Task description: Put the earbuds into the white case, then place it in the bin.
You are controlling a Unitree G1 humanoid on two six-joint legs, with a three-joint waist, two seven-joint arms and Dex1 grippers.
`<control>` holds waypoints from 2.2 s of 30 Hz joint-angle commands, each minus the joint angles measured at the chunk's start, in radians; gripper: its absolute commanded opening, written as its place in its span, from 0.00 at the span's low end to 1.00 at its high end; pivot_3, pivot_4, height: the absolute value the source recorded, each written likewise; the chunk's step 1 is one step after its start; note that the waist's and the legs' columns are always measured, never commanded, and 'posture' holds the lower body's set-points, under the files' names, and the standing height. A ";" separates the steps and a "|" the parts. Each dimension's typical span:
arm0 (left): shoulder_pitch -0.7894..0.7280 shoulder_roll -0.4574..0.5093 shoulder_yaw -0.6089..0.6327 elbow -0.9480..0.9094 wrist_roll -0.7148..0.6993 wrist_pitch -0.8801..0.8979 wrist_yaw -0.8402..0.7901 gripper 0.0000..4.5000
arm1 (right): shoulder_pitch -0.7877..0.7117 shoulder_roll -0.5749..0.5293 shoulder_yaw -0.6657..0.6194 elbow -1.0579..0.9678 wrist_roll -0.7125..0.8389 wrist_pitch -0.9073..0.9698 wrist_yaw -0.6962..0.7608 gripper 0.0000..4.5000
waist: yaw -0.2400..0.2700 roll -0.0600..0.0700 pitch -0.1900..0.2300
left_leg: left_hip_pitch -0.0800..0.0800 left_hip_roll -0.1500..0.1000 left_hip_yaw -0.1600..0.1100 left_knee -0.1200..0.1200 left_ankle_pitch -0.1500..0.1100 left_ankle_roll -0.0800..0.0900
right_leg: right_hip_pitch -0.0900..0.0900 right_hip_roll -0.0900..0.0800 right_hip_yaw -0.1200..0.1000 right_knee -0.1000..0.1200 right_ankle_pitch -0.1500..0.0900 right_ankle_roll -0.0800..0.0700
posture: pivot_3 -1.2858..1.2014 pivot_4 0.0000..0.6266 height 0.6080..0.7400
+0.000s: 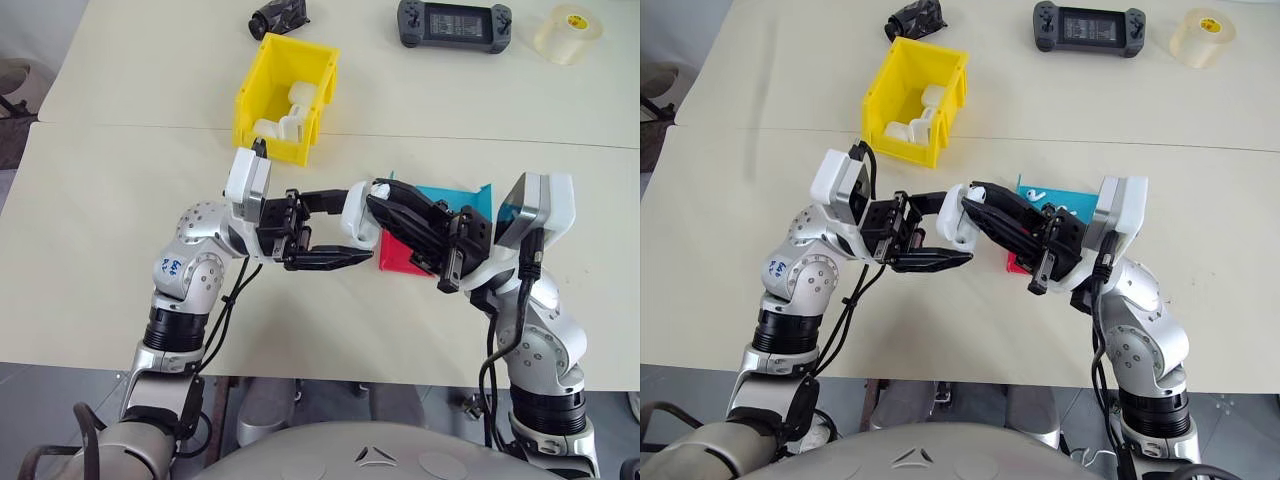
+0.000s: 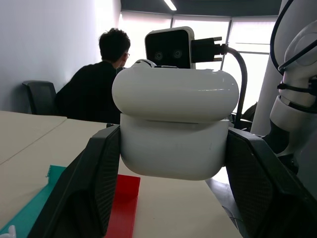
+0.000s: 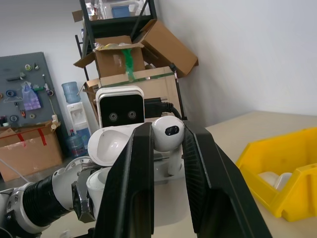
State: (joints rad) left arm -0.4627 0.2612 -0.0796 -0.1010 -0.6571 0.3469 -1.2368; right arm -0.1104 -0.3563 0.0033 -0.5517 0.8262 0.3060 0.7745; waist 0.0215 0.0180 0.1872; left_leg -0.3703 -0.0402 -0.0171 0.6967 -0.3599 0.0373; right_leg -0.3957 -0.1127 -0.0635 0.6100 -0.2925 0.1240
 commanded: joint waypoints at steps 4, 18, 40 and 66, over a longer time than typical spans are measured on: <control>-0.034 -0.050 -0.013 -0.051 -0.027 -0.050 -0.013 0.62 | 0.015 -0.016 0.020 0.024 0.009 0.061 -0.016 0.10 | 0.000 0.000 0.000 | 0.000 0.000 0.000 0.000 0.000 0.000 | 0.000 0.000 0.000 0.000 0.000 0.000 | 0.52 0.24 1.00; -0.041 -0.078 0.001 -0.046 -0.025 -0.049 -0.003 0.62 | 0.016 -0.053 0.007 0.008 0.064 0.085 0.008 0.97 | 0.001 0.000 0.000 | 0.000 0.000 0.000 0.000 0.000 0.000 | 0.000 0.000 0.000 -0.001 0.000 0.000 | 0.52 0.24 1.00; 0.078 0.003 0.023 0.048 0.137 -0.266 0.064 0.62 | 0.360 -0.347 -0.529 0.290 -0.125 -0.182 0.264 1.00 | 0.005 0.000 0.000 | 0.000 0.000 0.001 0.000 0.000 0.002 | 0.003 -0.001 0.000 -0.007 0.000 0.000 | 0.52 0.24 1.00; 0.134 -0.006 -0.049 -0.063 0.167 -0.275 0.188 0.62 | -0.579 -0.649 0.251 0.625 -0.647 0.208 0.339 1.00 | 0.005 0.000 0.000 | -0.002 0.000 0.000 -0.001 0.000 0.001 | 0.000 -0.003 -0.001 -0.009 0.000 0.000 | 0.52 0.24 1.00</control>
State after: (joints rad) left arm -0.3283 0.2551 -0.1241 -0.1167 -0.4893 0.0859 -1.0576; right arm -0.6729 -0.9888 0.2084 0.0225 0.2544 0.5800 1.0666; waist 0.0263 0.0184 0.1874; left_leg -0.3723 -0.0392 -0.0183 0.6960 -0.3599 0.0381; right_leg -0.3952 -0.1155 -0.0661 0.6007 -0.2924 0.1241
